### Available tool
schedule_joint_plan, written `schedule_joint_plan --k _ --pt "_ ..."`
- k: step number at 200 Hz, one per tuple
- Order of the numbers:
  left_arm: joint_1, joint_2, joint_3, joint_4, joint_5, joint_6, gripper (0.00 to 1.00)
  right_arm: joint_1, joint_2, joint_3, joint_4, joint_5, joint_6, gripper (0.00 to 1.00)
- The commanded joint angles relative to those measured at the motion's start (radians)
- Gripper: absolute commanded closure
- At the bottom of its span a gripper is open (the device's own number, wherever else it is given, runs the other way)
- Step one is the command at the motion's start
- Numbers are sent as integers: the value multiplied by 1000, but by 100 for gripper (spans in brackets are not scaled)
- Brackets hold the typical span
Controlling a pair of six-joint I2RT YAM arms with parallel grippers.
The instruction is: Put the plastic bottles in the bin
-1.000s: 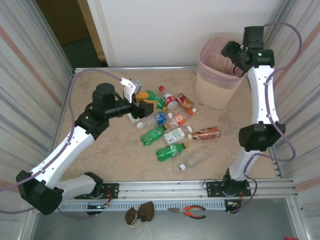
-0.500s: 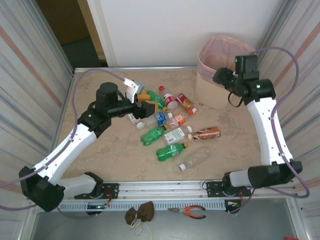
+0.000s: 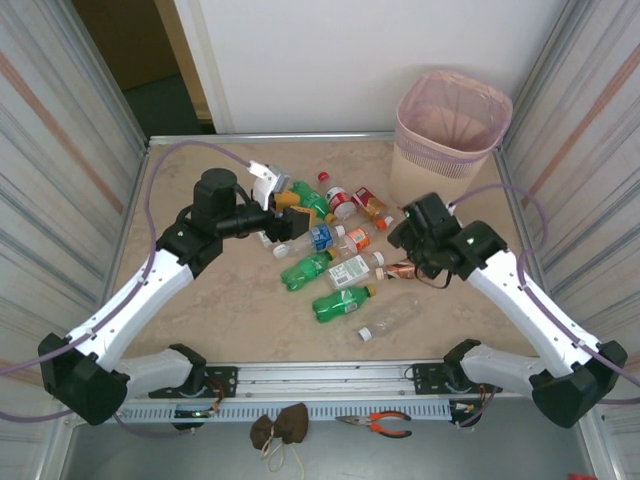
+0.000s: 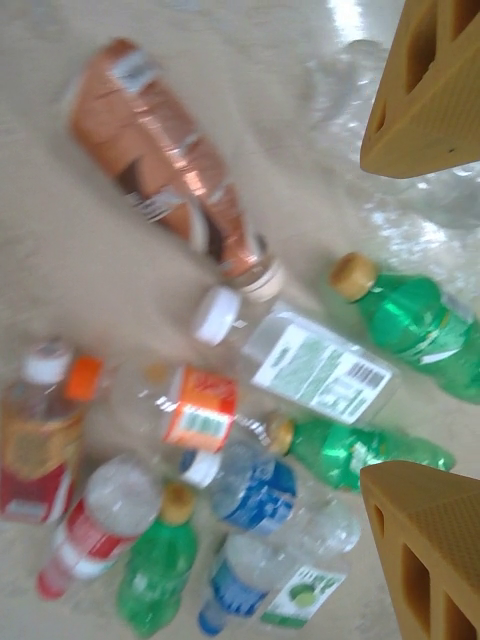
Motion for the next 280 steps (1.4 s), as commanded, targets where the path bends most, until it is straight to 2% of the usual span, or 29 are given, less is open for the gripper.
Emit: schedule_joint_plan --k 1,52,72,156,185,227,280 --pt "1 -38 -25 -24 4 44 30 79 -44 -79 -69 22 259 27" --pt "1 -69 -84 -12 -2 57 30 264 -128 -254 -58 -6 538 28" --pt "2 -81 -107 -3 -3 59 30 302 -127 -288 -57 -21 598 28" --pt "4 -74 -113 -5 18 85 30 320 -103 -411 104 -80 682 24" --pt "5 -69 -120 -1 21 91 29 320 -53 -441 148 -102 694 22" --pt "19 -45 -116 3 66 88 29 325 -34 -518 236 -136 742 22" --pt "25 -53 -127 0 61 93 29 322 9 -553 296 -138 763 25"
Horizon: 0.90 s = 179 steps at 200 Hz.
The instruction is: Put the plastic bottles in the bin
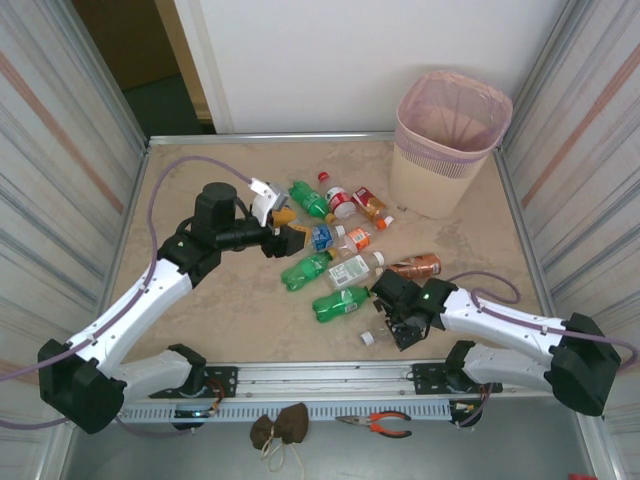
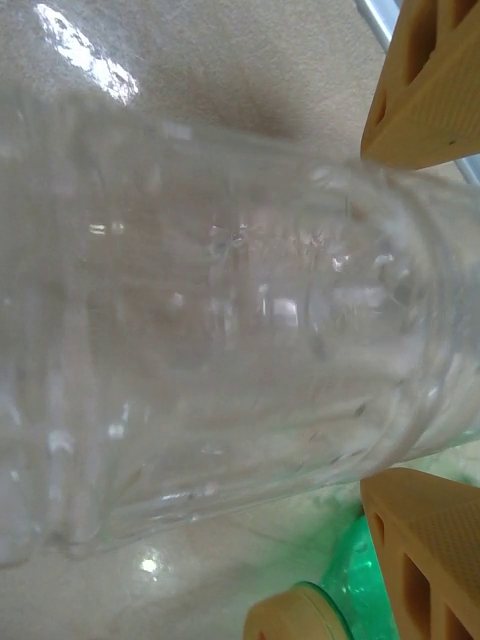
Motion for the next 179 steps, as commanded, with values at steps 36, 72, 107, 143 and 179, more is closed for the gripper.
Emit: schedule_joint_plan --k 36,72,107,143,179 --pt "13 -6 -13 25 17 19 29 -20 44 -10 35 -3 16 29" --pt "23 0 -19 40 22 15 29 -41 62 -10 46 -20 -1 31" --pt "28 -2 -24 40 23 15 29 -59 71 -8 57 -23 -24 32" --pt "34 -11 -30 42 15 16 29 -64 99 0 73 -28 -33 35" --pt "39 -14 -30 32 16 17 29 -71 105 20 57 -22 -52 40"
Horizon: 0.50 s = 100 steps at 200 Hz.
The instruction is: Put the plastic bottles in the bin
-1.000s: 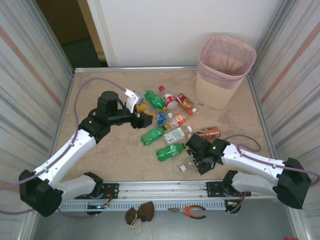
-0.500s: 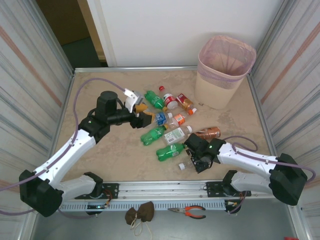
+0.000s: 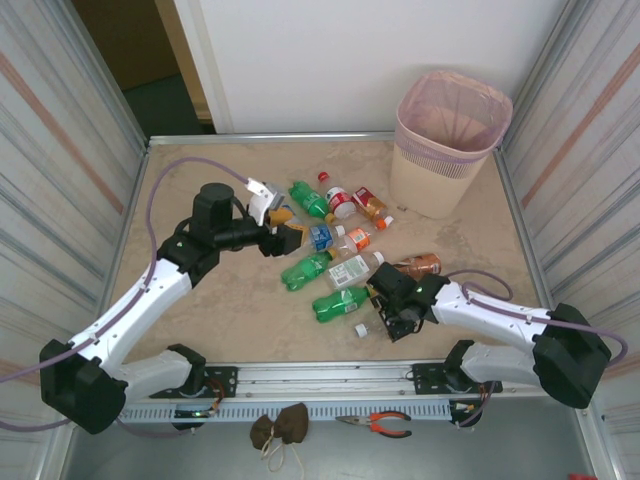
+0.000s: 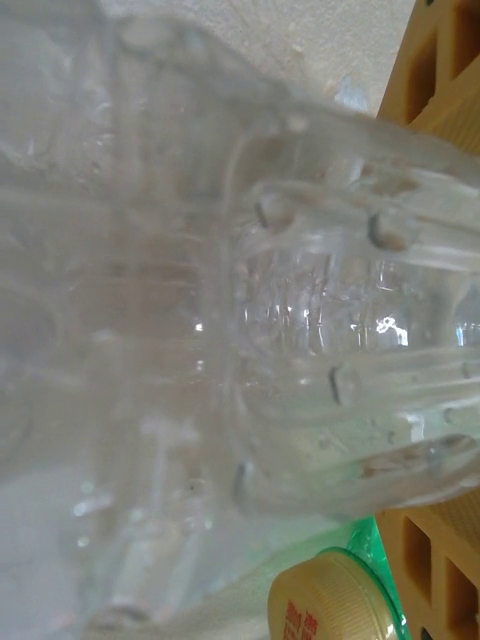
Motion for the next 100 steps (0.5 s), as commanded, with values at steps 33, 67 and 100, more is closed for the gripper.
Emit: schedule_joint_plan --k 33,67,100 --pt "7 -15 0 20 11 9 29 -23 -17 50 -110 40 -53 42" --pt "9 -16 25 18 10 1 29 -50 -76 124 -238 101 -108 43" --pt "12 -4 60 10 -2 2 29 -116 -137 210 -337 181 -226 44"
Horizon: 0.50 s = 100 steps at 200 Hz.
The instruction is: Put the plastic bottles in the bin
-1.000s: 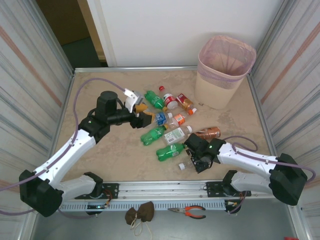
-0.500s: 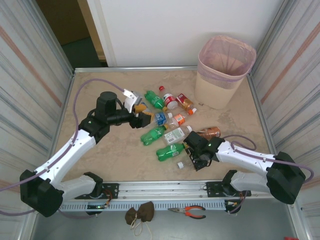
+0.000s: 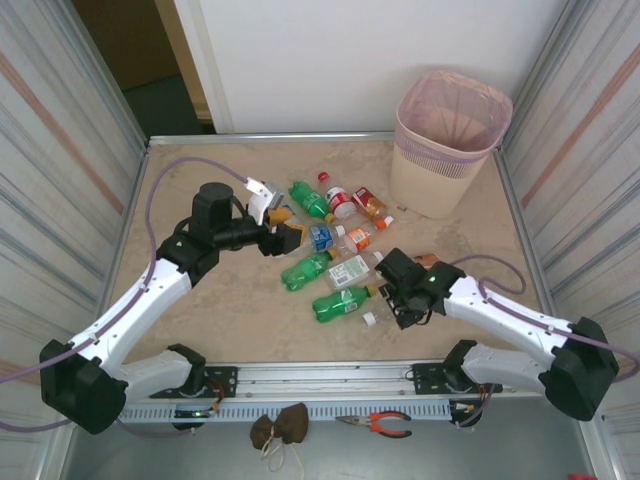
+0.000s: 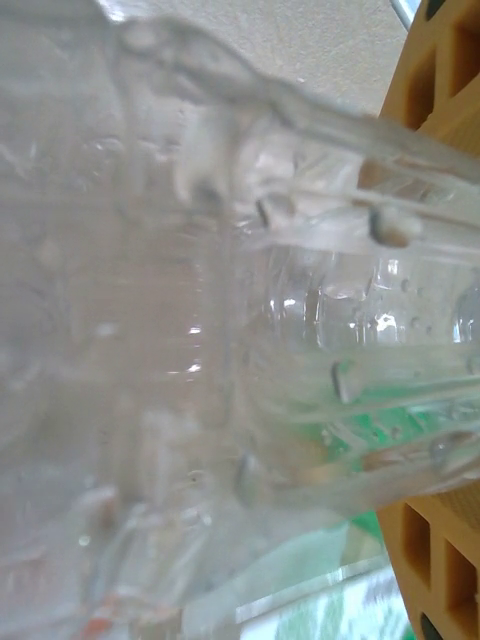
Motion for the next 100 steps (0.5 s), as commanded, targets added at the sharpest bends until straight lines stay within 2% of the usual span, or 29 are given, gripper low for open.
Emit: schedule_joint_plan --k 1,35,77,100 --pt "10 -5 55 12 -3 4 29 -41 -50 73 -143 107 -111 44" --pt "29 23 84 26 -21 -9 29 -126 -65 180 -162 172 -385 44" --pt "31 62 101 30 -68 -28 29 -291 -15 331 -134 139 -844 44" --pt "33 86 105 29 -87 -45 30 -378 11 418 -115 104 -1038 44"
